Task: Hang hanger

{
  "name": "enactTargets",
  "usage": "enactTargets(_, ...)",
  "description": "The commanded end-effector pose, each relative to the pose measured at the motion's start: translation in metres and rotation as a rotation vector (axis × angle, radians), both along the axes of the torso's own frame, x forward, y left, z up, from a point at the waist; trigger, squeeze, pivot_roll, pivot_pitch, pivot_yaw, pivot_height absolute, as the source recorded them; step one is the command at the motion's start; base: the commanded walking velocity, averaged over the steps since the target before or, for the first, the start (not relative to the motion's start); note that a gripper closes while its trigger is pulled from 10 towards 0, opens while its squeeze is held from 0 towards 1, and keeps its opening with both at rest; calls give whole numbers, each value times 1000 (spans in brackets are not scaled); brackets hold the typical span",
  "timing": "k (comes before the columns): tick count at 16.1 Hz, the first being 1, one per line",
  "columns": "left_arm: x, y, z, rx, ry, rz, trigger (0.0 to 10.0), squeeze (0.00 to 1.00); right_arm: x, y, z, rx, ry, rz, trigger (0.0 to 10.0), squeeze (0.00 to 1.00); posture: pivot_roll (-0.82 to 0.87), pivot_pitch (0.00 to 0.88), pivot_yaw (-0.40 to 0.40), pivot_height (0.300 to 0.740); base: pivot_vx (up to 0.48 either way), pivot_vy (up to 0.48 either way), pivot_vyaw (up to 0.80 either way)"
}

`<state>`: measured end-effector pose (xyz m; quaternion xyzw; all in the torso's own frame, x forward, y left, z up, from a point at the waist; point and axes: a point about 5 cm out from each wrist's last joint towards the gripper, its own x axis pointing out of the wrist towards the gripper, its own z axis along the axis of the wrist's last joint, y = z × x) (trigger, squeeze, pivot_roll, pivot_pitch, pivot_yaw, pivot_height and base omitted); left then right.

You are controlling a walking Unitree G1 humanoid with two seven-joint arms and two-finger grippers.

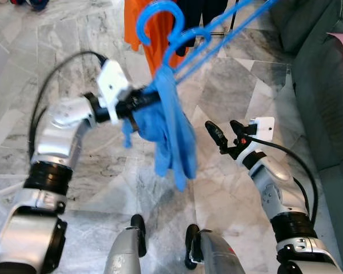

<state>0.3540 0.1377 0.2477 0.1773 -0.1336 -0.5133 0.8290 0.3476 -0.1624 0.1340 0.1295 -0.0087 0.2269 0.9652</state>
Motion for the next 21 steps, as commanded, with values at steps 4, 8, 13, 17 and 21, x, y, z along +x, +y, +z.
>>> enactTargets(4,-14,-15,0,89,-16,-132,0,0,-6,-4,0,-4,7,130,10000,0,50,337,-20,740,0,0,0)
enactTargets(8,-21,-27,15,67,-44,-193,0,0,-11,1,-11,1,55,202,10000,0,48,340,-18,740,0,0,0)
enactTargets(13,-29,-37,34,50,-90,-244,0,0,-17,11,-23,4,98,275,10000,0,55,343,-15,740,0,0,0)
enactTargets(17,-35,-39,46,22,-104,-270,0,0,-13,8,-25,14,111,238,10000,0,55,342,-15,740,0,0,0)
enactTargets(21,-40,-36,65,-23,-127,-271,0,0,-12,7,-35,28,143,199,10000,0,58,343,-19,740,0,0,0)
